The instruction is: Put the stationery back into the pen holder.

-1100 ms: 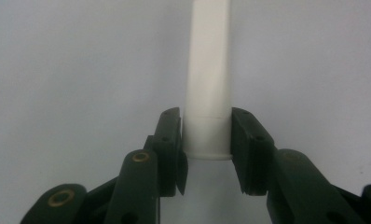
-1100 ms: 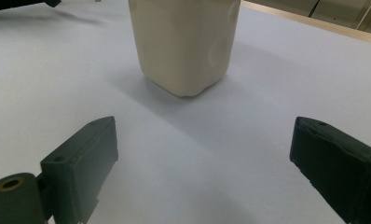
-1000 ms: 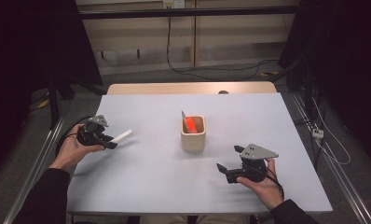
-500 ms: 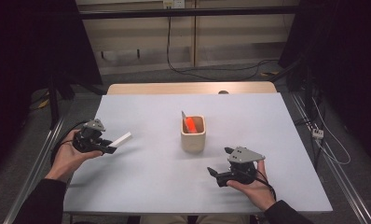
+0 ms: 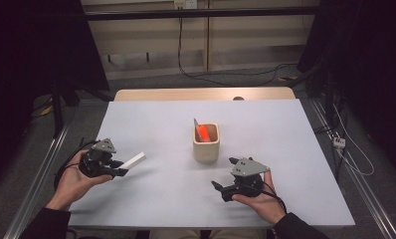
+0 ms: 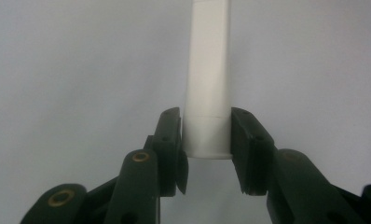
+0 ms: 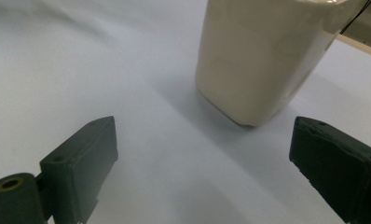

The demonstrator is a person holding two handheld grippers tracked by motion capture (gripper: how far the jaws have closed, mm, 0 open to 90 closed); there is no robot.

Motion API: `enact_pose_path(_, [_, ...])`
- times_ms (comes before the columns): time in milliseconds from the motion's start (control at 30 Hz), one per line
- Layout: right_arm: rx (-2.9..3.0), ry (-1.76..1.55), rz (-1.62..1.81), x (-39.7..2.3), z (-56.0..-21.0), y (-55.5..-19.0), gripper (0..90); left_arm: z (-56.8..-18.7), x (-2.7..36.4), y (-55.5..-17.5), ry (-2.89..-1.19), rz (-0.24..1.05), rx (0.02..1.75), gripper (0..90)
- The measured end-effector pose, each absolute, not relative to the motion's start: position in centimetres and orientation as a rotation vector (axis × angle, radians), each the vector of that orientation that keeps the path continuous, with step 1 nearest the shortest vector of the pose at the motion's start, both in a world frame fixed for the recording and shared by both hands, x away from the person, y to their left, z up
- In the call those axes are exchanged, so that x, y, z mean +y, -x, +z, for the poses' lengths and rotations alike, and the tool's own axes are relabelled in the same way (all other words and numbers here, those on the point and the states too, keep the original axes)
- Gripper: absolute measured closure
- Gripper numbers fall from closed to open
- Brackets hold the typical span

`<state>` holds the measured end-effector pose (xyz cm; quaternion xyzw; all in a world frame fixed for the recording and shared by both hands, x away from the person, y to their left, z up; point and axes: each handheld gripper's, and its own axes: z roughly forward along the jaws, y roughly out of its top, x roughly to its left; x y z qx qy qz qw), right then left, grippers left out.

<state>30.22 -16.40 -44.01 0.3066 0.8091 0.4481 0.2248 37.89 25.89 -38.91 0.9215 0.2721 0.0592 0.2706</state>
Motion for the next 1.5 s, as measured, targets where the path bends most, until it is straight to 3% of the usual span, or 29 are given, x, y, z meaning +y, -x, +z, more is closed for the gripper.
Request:
enact_pose_path(833, [2.245, -0.623, 1.201, -11.3, -43.7, -30.2, 7.9, -38.8, 20.0, -32.5, -2.484, 0.063, 0.636, 65.3])
enact_pose_path(1100, [2.233, -0.487, 1.124, -10.1, -43.7, -29.4, 8.0, -39.7, 17.7, -32.7, -2.539, 0.013, 0.592, 65.3])
enact_pose_path(1500, [2.224, -0.250, 0.963, -8.7, -44.2, -28.0, 17.6, -39.6, 15.9, -34.0, -2.561, 0.017, 0.560, 65.4])
